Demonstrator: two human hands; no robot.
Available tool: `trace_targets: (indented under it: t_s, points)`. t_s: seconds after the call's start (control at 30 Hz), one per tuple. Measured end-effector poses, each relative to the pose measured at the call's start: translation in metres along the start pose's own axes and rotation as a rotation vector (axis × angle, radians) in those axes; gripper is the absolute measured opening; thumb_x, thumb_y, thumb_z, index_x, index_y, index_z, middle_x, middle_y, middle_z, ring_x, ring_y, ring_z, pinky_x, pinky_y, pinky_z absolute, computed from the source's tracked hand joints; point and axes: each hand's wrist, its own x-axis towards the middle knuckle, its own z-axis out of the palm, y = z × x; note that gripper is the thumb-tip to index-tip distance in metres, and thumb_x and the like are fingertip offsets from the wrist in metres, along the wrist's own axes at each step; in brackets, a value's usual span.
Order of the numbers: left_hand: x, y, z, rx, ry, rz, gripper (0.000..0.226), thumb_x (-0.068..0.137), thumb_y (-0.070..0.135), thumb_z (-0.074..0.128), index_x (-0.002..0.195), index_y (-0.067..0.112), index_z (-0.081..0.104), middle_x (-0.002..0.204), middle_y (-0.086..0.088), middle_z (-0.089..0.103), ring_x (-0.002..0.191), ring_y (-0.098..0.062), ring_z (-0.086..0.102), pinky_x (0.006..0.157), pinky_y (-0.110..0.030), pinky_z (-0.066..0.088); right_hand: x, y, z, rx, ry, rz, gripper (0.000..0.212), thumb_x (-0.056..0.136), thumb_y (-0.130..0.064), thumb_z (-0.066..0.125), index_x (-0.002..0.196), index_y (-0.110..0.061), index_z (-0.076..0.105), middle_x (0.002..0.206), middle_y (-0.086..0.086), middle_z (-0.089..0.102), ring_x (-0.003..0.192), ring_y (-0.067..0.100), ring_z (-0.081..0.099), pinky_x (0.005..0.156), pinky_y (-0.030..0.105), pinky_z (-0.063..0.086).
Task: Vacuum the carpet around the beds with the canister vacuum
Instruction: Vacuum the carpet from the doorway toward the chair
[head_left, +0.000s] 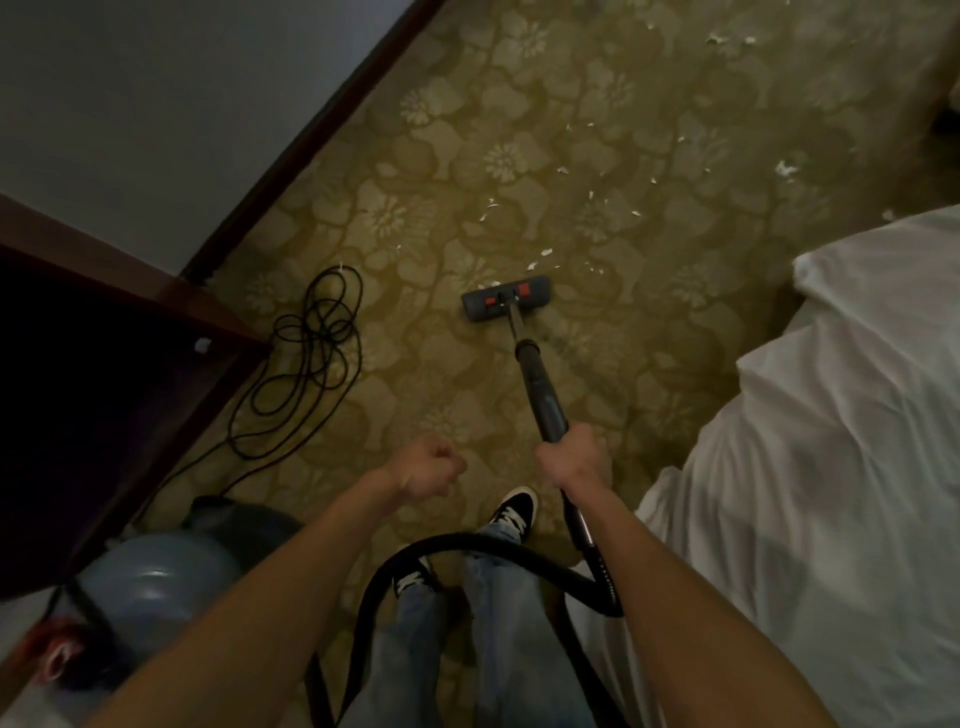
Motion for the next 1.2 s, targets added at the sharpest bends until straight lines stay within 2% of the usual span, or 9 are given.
trace_targets:
  t_s: [0.2, 0.4, 0.6, 0.67, 0.77, 0.87, 1.03, 1.13, 1.2]
  points:
    - [0.012, 0.009, -0.006, -0.084, 0.045, -0.037, 0.012, 0.102, 0.016, 0.053, 0.093, 0.011, 0.058, 0.089, -0.005, 0.056, 0.072, -0.011, 0.054, 0.046, -0.010, 0.044, 0.030, -0.035, -0.014, -0.033, 0.011, -0.060, 0.041, 0.083, -0.031, 0.072, 0.118, -0.010, 0.065, 0.099, 0.010, 0.068, 0.086, 0.028, 0.069, 0.077, 0.041, 0.064]
    - [0.018, 0.011, -0.018, -0.128, 0.059, -0.082, 0.017, 0.104, 0.021, 0.052, 0.088, 0.018, 0.058, 0.094, -0.002, 0.059, 0.081, -0.013, 0.058, 0.058, -0.017, 0.045, 0.056, -0.069, -0.025, -0.057, -0.010, -0.114, 0.037, 0.083, -0.028, 0.071, 0.114, -0.010, 0.063, 0.099, 0.010, 0.065, 0.088, 0.029, 0.067, 0.079, 0.043, 0.063]
    - [0.021, 0.010, -0.024, -0.145, 0.091, -0.062, 0.028, 0.103, 0.016, 0.053, 0.075, 0.018, 0.055, 0.076, 0.001, 0.054, 0.065, -0.009, 0.054, 0.055, -0.016, 0.046, 0.059, -0.069, -0.035, -0.087, -0.010, -0.108, 0.036, 0.083, -0.028, 0.073, 0.113, -0.011, 0.062, 0.094, 0.007, 0.064, 0.086, 0.028, 0.068, 0.077, 0.041, 0.063]
    - [0.020, 0.010, -0.026, -0.138, 0.080, -0.070, 0.024, 0.102, 0.018, 0.053, 0.078, 0.018, 0.056, 0.079, 0.001, 0.056, 0.070, -0.010, 0.055, 0.060, -0.018, 0.048, 0.057, -0.060, -0.036, -0.096, -0.011, -0.102, 0.036, 0.084, -0.028, 0.072, 0.114, -0.011, 0.064, 0.097, 0.009, 0.066, 0.087, 0.028, 0.069, 0.077, 0.042, 0.063]
    - [0.022, 0.014, -0.026, -0.141, 0.034, -0.065, 0.017, 0.101, 0.018, 0.054, 0.086, 0.017, 0.059, 0.085, -0.002, 0.058, 0.079, -0.015, 0.057, 0.082, -0.032, 0.055, 0.050, -0.044, -0.039, -0.077, -0.003, -0.072, 0.043, 0.083, -0.031, 0.074, 0.119, -0.008, 0.065, 0.100, 0.011, 0.068, 0.087, 0.027, 0.069, 0.078, 0.041, 0.063]
    - [0.023, 0.023, -0.025, -0.126, 0.009, -0.050, 0.010, 0.102, 0.018, 0.054, 0.101, 0.010, 0.061, 0.091, -0.003, 0.059, 0.081, -0.014, 0.058, 0.069, -0.022, 0.052, 0.039, -0.029, -0.042, -0.057, 0.003, -0.028, 0.045, 0.083, -0.033, 0.074, 0.119, -0.008, 0.064, 0.099, 0.010, 0.069, 0.086, 0.027, 0.070, 0.076, 0.039, 0.063]
    - [0.026, 0.033, -0.023, -0.055, -0.023, 0.002, 0.013, 0.103, 0.017, 0.054, 0.093, 0.010, 0.060, 0.090, -0.005, 0.059, 0.076, -0.013, 0.057, 0.070, -0.028, 0.053, 0.020, -0.012, -0.043, -0.033, 0.008, 0.018, 0.046, 0.084, -0.031, 0.074, 0.121, -0.006, 0.065, 0.101, 0.012, 0.070, 0.089, 0.028, 0.071, 0.077, 0.038, 0.063]
    - [0.024, 0.039, -0.028, 0.003, -0.027, 0.033, 0.013, 0.104, 0.019, 0.052, 0.103, 0.008, 0.059, 0.092, -0.004, 0.059, 0.074, -0.010, 0.057, 0.055, -0.017, 0.045, 0.008, -0.007, -0.038, -0.004, 0.016, 0.034, 0.045, 0.084, -0.031, 0.074, 0.122, -0.008, 0.065, 0.099, 0.011, 0.069, 0.088, 0.028, 0.072, 0.073, 0.037, 0.062]
    - [0.024, 0.040, -0.033, 0.018, -0.034, 0.060, 0.014, 0.104, 0.020, 0.051, 0.104, 0.008, 0.059, 0.090, -0.003, 0.059, 0.074, -0.011, 0.057, 0.054, -0.015, 0.045, 0.001, -0.006, -0.033, 0.012, 0.023, 0.042, 0.043, 0.085, -0.031, 0.073, 0.122, -0.009, 0.065, 0.098, 0.009, 0.069, 0.086, 0.028, 0.071, 0.068, 0.032, 0.057]
